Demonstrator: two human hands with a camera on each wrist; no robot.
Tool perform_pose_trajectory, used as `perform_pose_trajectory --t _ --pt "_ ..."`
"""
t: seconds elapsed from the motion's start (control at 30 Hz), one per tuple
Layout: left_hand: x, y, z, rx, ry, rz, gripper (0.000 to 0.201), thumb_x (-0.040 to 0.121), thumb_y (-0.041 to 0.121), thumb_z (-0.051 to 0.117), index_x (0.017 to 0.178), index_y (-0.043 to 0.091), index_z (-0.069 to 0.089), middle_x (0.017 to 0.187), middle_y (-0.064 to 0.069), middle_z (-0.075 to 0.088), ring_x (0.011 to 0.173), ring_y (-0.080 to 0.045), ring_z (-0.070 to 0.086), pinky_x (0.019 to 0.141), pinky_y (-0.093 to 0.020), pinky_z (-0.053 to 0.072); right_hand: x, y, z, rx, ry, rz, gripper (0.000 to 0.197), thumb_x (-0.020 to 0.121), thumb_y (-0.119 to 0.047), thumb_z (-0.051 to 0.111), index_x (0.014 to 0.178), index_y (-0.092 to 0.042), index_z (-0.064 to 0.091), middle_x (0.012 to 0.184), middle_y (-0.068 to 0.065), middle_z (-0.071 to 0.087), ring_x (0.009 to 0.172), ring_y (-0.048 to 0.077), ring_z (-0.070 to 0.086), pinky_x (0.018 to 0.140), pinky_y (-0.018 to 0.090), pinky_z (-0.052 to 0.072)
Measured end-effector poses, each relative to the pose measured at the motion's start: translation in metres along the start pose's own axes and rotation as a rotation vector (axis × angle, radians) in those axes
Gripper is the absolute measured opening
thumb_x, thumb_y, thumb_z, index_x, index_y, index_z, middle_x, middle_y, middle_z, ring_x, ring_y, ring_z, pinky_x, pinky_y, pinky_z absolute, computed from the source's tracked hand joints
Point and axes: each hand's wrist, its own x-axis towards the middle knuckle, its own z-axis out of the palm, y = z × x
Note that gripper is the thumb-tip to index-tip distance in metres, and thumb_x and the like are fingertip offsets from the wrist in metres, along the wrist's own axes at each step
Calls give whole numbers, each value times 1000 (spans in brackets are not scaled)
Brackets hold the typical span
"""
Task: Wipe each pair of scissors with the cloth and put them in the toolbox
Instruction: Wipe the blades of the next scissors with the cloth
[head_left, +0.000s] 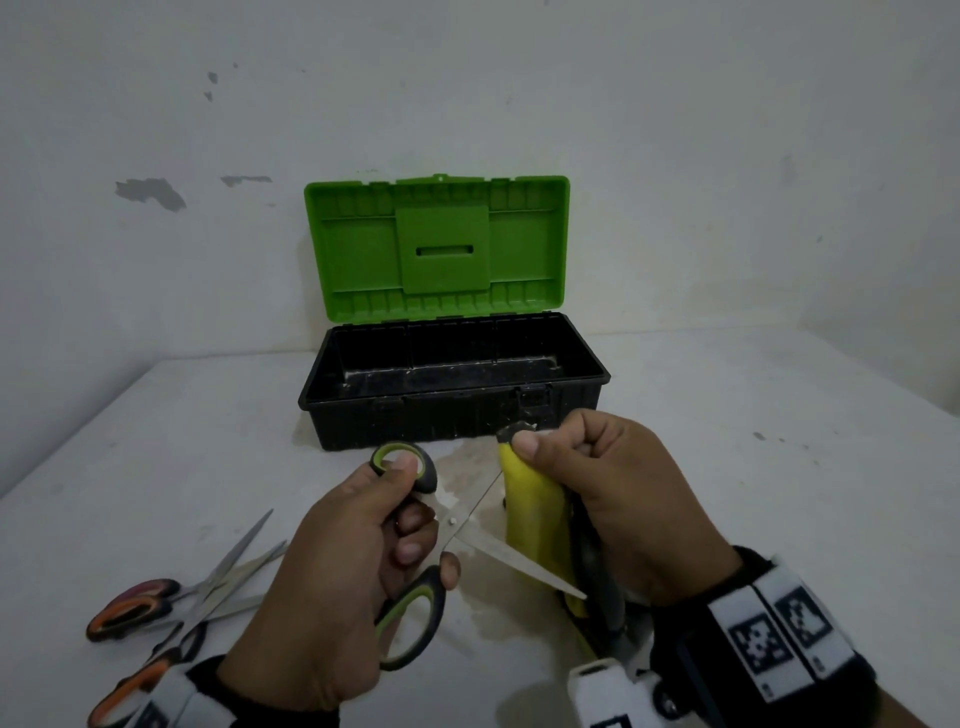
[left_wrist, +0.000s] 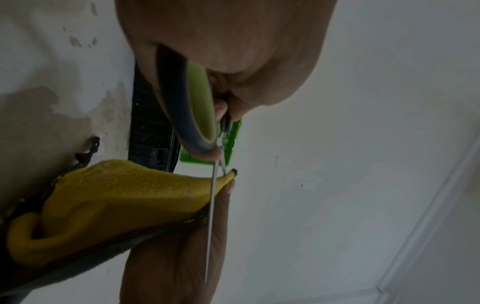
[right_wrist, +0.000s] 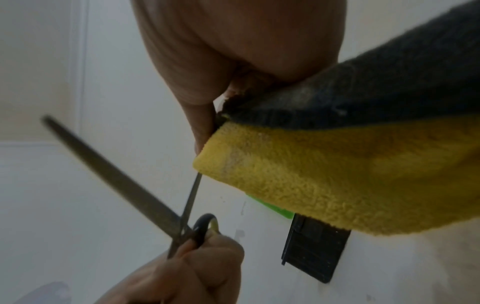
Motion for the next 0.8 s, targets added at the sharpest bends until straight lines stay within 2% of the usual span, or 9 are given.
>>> perform_pose_trajectory --t 0.07,0.13,0.2,0.3,0.33,0.47,0.6,0.67,0.8 --pt "1 0 0 10 2 -6 23 99 25 49 89 7 57 58 -3 34 43 -12 29 40 -30 42 -6 0 4 -16 -31 -5 25 71 -29 82 64 -14 63 65 10 66 64 22 66 62 32 55" --pt "0 0 -1 13 -1 -10 24 98 27 50 88 7 57 58 -3 34 43 -13 28 41 -30 42 -12 -2 7 -21 -67 11 22 72 -25 80 64 -13 63 59 2 64 59 13 62 58 21 51" --pt "-1 0 -1 13 -6 -10 24 98 26 50 87 7 58 58 -3 34 43 -12 29 42 -30 42 -10 -4 5 -22 -60 9 25 68 -29 83 64 -13 63 60 3 64 60 16 62 60 25 53" --pt "-2 2 0 18 -17 5 23 98 26 50 87 7 60 58 -3 34 44 -12 29 42 -30 43 -2 -4 0 77 9 28 31 64 -31 88 63 -13 62 68 20 61 67 32 61 74 53 56" --pt "-2 2 -1 17 -19 6 24 98 26 50 87 8 60 58 -3 34 44 -12 29 42 -30 43 -2 -3 0 95 9 31 31 64 -31 87 63 -12 61 70 23 60 68 33 60 74 56 56" --pt "-2 2 -4 31 -13 -2 26 98 27 51 86 7 59 59 -3 35 43 -12 29 42 -31 42 -12 -4 7 41 -23 31 30 65 -31 82 66 -10 61 66 15 59 63 25 57 59 31 54" --pt "-3 0 -3 23 -15 6 25 98 26 50 84 7 59 59 -3 34 43 -13 29 42 -31 43 -5 -7 1 52 29 25 30 65 -30 83 66 -10 61 63 14 63 60 28 61 65 43 57" --pt "-3 0 -2 20 -14 16 25 98 25 50 84 7 59 60 -4 33 43 -13 28 41 -30 43 -3 -7 -1 58 48 9 29 68 -29 82 65 -10 60 61 12 61 59 25 60 58 35 54" --pt "-4 1 -3 14 -12 4 25 98 27 51 87 6 58 59 -4 34 44 -13 29 41 -30 42 -8 -5 1 1 -4 4 25 71 -28 80 64 -13 62 65 12 66 64 26 65 63 29 55"
